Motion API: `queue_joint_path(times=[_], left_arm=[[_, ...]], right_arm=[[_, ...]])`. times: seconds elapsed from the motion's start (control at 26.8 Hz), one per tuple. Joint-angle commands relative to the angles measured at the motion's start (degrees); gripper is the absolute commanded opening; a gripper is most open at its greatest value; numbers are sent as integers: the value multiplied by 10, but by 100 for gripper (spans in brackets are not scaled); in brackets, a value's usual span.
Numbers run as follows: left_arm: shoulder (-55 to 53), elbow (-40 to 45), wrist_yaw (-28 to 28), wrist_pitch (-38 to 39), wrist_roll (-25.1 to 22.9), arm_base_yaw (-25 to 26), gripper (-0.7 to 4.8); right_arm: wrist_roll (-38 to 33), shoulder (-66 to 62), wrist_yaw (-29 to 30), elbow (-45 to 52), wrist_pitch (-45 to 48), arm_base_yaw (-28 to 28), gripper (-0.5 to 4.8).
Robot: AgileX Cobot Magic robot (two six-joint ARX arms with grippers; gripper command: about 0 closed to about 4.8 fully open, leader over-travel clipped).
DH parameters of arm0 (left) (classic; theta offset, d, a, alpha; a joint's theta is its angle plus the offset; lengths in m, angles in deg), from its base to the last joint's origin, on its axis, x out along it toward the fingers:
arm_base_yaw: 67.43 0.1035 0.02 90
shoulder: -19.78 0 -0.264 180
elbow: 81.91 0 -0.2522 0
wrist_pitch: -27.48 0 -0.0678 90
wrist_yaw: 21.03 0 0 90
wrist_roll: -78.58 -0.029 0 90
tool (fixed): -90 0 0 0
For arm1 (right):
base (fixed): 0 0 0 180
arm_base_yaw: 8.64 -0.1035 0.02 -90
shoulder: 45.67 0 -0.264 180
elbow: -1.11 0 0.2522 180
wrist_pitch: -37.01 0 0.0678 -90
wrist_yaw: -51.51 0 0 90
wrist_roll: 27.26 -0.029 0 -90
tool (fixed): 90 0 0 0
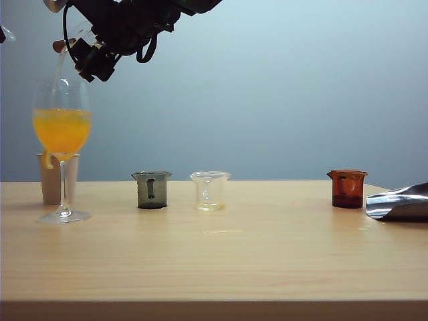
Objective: Pick up the third measuring cup from the left, pour the pineapple juice inside into the goblet, and finally put the measuring cup back in its original place.
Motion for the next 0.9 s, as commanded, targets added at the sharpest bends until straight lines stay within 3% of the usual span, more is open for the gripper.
queue_joint_path(times=[0.04,0.41,0.75,0.9], left_arm=[[1,-2,2,-7,0,0,-3],[1,-2,2,-7,0,0,-3],[1,-2,2,-7,0,0,-3],[1,-2,2,-7,0,0,-3]], right_arm=[[28,6,1,-5,19,-3,165],[82,6,1,-5,23,-5,165],[86,6,0,-5,23,-5,165],[126,6,0,-5,23,-5,165]])
